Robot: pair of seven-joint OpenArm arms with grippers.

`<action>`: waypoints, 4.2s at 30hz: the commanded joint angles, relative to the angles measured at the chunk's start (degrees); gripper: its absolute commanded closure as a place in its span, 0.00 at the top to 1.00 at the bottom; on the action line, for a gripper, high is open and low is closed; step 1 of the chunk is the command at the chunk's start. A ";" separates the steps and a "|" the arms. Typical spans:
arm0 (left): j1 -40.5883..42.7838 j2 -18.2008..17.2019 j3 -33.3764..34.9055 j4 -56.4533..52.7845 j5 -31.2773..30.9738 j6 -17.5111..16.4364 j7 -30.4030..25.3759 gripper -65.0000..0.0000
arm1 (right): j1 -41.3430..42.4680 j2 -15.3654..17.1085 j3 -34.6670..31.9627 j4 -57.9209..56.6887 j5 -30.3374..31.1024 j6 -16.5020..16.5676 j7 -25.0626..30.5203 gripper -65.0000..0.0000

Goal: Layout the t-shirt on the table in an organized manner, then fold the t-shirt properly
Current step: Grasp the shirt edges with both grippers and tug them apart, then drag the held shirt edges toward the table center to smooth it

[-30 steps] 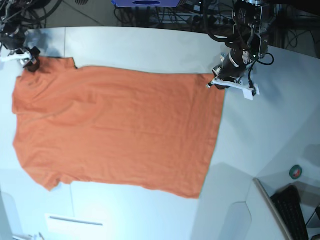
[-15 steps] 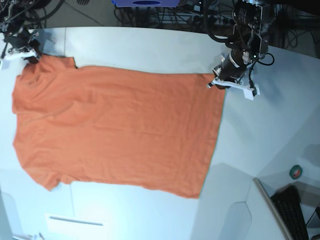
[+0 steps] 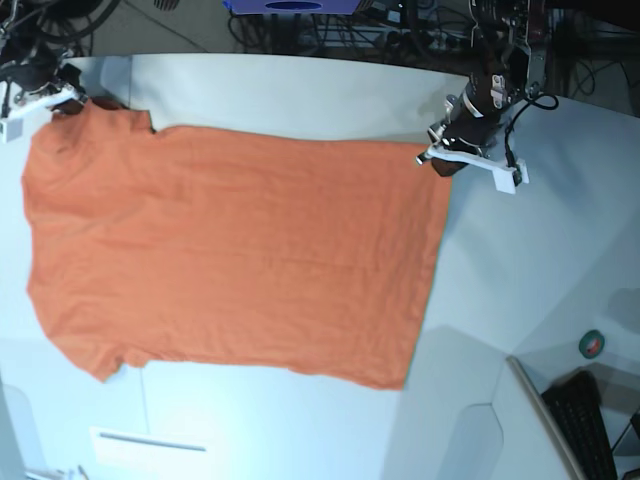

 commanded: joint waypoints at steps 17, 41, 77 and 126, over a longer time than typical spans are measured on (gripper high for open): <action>-1.11 0.08 0.26 5.22 -0.44 4.17 -0.96 0.00 | 6.68 -0.13 1.42 8.80 0.37 -0.07 -4.75 0.00; -19.22 2.98 -0.27 -11.74 -0.52 6.45 -1.31 0.00 | 31.03 6.99 -5.53 -20.29 -13.34 -3.77 3.43 0.00; -27.75 4.47 -4.58 -22.03 -0.17 6.63 -1.40 0.00 | 38.06 9.19 -11.59 -29.61 -13.34 -3.94 11.78 0.00; -26.52 4.21 -4.93 -12.01 -0.35 -3.22 -1.31 1.00 | 28.04 5.49 -9.75 -7.90 -12.99 -10.97 13.71 0.36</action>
